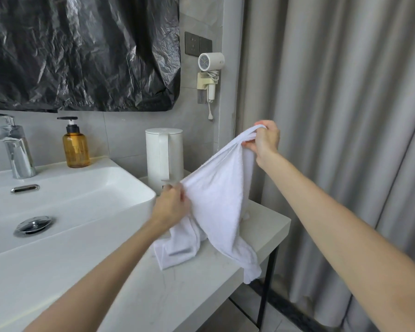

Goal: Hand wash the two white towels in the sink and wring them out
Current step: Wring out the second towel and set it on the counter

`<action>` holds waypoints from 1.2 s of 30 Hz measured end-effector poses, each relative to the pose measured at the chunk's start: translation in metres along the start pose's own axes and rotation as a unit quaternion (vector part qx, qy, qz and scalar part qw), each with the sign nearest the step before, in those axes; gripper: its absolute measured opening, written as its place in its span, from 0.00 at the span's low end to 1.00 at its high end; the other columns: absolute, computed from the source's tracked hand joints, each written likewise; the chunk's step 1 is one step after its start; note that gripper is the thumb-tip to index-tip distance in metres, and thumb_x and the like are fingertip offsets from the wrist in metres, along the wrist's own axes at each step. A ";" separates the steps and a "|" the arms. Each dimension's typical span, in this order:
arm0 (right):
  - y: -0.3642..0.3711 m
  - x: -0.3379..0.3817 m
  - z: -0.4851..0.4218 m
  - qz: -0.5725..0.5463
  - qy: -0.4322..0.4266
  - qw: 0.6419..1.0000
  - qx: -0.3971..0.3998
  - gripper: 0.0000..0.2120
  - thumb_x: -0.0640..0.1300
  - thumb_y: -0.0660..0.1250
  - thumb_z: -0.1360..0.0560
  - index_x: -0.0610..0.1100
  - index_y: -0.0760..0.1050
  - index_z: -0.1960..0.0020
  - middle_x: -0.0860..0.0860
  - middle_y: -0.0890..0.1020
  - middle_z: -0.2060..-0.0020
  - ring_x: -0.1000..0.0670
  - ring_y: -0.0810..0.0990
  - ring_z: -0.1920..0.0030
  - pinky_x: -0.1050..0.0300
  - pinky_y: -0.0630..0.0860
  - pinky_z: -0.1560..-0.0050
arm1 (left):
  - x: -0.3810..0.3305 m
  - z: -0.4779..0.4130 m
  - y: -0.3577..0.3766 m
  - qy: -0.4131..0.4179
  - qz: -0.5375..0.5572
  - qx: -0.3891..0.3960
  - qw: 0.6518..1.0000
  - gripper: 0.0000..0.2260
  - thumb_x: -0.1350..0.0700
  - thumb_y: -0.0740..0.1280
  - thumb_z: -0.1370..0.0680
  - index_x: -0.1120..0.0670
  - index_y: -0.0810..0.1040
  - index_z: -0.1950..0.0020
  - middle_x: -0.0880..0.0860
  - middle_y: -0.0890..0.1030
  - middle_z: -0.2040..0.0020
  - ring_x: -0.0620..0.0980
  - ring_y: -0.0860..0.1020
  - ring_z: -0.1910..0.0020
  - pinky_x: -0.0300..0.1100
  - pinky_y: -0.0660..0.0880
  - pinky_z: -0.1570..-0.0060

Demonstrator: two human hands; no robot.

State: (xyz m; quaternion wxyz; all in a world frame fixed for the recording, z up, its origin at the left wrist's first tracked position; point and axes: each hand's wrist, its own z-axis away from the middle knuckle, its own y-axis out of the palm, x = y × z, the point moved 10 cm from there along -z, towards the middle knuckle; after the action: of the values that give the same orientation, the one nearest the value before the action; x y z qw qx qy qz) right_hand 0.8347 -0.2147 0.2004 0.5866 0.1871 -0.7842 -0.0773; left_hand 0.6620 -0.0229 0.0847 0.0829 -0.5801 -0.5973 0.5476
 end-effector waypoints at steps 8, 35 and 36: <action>-0.053 -0.005 -0.015 0.025 -0.069 0.990 -0.118 0.15 0.31 0.49 0.33 0.47 0.69 0.62 0.41 0.76 0.54 0.43 0.77 0.56 0.51 0.82 0.60 | -0.059 -0.048 -0.115 0.132 0.155 -0.127 0.971 0.03 0.64 0.55 0.18 0.61 0.62 0.51 0.54 0.69 0.61 0.52 0.67 0.63 0.42 0.58 0.64; 0.047 -0.117 0.086 0.362 -0.096 0.865 0.335 0.05 0.45 0.69 0.25 0.48 0.74 0.58 0.57 0.77 0.62 0.56 0.76 0.57 0.61 0.69 0.56 | -0.006 0.006 0.016 0.112 0.152 0.036 0.981 0.17 0.50 0.70 0.24 0.54 0.69 0.40 0.50 0.68 0.44 0.48 0.66 0.45 0.35 0.64 0.46; 0.044 -0.116 0.081 0.346 -0.091 0.878 0.317 0.05 0.45 0.68 0.25 0.48 0.73 0.58 0.57 0.77 0.61 0.56 0.76 0.56 0.63 0.68 0.56 | -0.008 0.015 0.008 0.157 0.093 -0.026 0.983 0.24 0.46 0.71 0.28 0.53 0.68 0.38 0.50 0.65 0.43 0.47 0.62 0.47 0.38 0.62 0.45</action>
State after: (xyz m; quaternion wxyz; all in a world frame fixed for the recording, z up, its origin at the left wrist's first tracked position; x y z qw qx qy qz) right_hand 0.7770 -0.1376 0.0877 0.4116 0.0716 -0.8312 0.3668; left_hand 0.6586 -0.0394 0.0768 0.1091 -0.7134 -0.5348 0.4395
